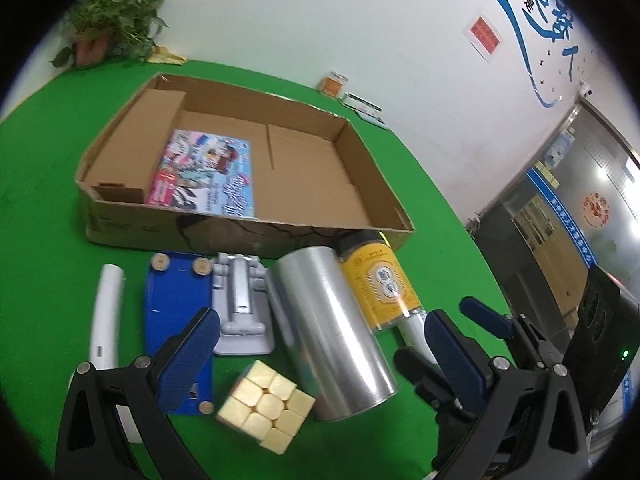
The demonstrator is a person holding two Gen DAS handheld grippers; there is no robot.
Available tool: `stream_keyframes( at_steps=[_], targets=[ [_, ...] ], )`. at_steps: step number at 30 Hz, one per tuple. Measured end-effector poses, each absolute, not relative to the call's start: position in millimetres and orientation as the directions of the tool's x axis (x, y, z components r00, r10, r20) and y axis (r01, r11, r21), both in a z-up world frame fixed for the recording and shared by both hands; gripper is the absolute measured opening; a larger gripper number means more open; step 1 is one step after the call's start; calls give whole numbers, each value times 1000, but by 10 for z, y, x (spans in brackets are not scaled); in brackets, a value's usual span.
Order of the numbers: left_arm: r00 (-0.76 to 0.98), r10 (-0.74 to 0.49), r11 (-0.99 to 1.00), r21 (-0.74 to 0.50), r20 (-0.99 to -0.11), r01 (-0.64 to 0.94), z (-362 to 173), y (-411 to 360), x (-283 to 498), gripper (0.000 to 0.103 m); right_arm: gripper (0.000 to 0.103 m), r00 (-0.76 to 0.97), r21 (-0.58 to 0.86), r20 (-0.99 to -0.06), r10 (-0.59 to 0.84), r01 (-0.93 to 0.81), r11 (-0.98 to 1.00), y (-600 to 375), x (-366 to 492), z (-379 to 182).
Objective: Organize rigid objects
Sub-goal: 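Move the right gripper to the silver metal cylinder, then grasp the silver cylinder with the right gripper and lift it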
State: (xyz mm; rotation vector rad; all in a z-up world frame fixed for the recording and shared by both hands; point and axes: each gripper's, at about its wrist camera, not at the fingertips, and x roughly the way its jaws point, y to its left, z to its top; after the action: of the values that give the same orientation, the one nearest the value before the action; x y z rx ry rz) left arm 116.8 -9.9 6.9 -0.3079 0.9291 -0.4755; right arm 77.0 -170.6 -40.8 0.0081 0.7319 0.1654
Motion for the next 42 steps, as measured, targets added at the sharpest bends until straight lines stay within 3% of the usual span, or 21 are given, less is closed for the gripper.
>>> stream_keyframes(
  at_steps=[4,7,10,13,18,20,23,33,42],
  targets=[
    [392,-594,805,-519,-703,289,-126,-285,1280,101,97,660,175,-694,287,-231,957,-1795,802,-557],
    [341,-617,787,-548,-709,284,-262,-404,1380,101,84,594,238,-731,336,-240,941,-1836,854,-751],
    [317,-596,803,-538,-738,258,-371,-520,1467,95,77,523,329,-751,402,-232,915,-1813,939,-949],
    [274,-611,791,-555,-743,259,-456,-602,1561,92,73,490,327,-782,384,-201,923,-1765,1016,-1103],
    [227,-572,818,-528,-788,229,-625,-606,1616,88,72,479,331,-789,385,-196,923,-1750,1027,-1149],
    [205,-569,820,-530,-796,217,-682,-589,1582,81,72,470,333,-794,387,-197,922,-1757,988,-1155],
    [184,-576,814,-539,-796,217,-730,-582,1453,79,72,451,328,-805,386,-204,923,-1747,881,-1153],
    [132,-553,821,-511,-823,254,-722,-672,1568,83,81,382,363,-833,400,-169,916,-1720,1035,-1244],
    [105,-572,810,-539,-814,231,-803,-652,1620,86,80,414,335,-831,370,-157,929,-1643,999,-1212]
  ],
)
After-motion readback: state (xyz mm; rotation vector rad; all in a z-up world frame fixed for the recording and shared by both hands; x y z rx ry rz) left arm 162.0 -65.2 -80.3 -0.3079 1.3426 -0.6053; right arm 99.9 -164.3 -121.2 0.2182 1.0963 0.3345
